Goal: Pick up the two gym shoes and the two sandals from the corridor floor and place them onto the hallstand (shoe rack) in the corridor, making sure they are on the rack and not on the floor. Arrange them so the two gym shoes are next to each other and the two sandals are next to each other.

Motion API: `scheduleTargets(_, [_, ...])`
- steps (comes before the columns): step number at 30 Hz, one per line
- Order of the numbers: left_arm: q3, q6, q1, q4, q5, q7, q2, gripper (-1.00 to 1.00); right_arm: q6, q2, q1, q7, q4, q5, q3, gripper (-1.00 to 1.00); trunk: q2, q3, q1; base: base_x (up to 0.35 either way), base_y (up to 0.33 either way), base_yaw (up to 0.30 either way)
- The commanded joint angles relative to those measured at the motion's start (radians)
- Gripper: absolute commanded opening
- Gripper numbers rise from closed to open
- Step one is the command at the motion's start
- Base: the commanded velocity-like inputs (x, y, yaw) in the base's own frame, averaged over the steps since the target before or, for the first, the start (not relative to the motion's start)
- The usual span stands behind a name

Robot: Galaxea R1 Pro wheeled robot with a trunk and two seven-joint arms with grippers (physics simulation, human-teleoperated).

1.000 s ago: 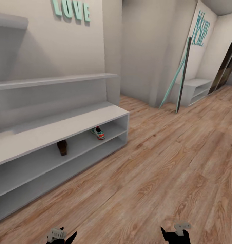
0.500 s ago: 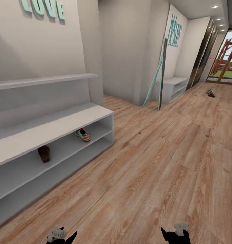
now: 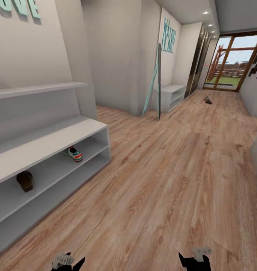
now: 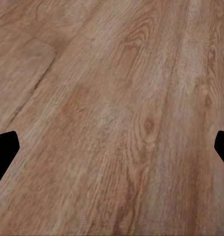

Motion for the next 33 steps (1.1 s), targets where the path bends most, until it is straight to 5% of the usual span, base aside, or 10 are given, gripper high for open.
scheduleTargets(1, [0.005, -0.001, 0.000, 0.001, 0.000, -0.006, 0.000, 1.00, -0.003, 0.000, -0.001, 0.004, 0.001, 0.009, -0.009, 1.00, 0.000, -0.001, 0.000, 0.048, 0.000, -0.300])
scheduleTargets(33, [0.007, -0.001, 0.000, 0.001, 0.000, 0.012, 0.000, 1.00, -0.003, 0.000, -0.001, 0.004, 0.001, 0.009, -0.009, 1.00, 0.000, -0.001, 0.000, 0.283, 0.000, -0.300])
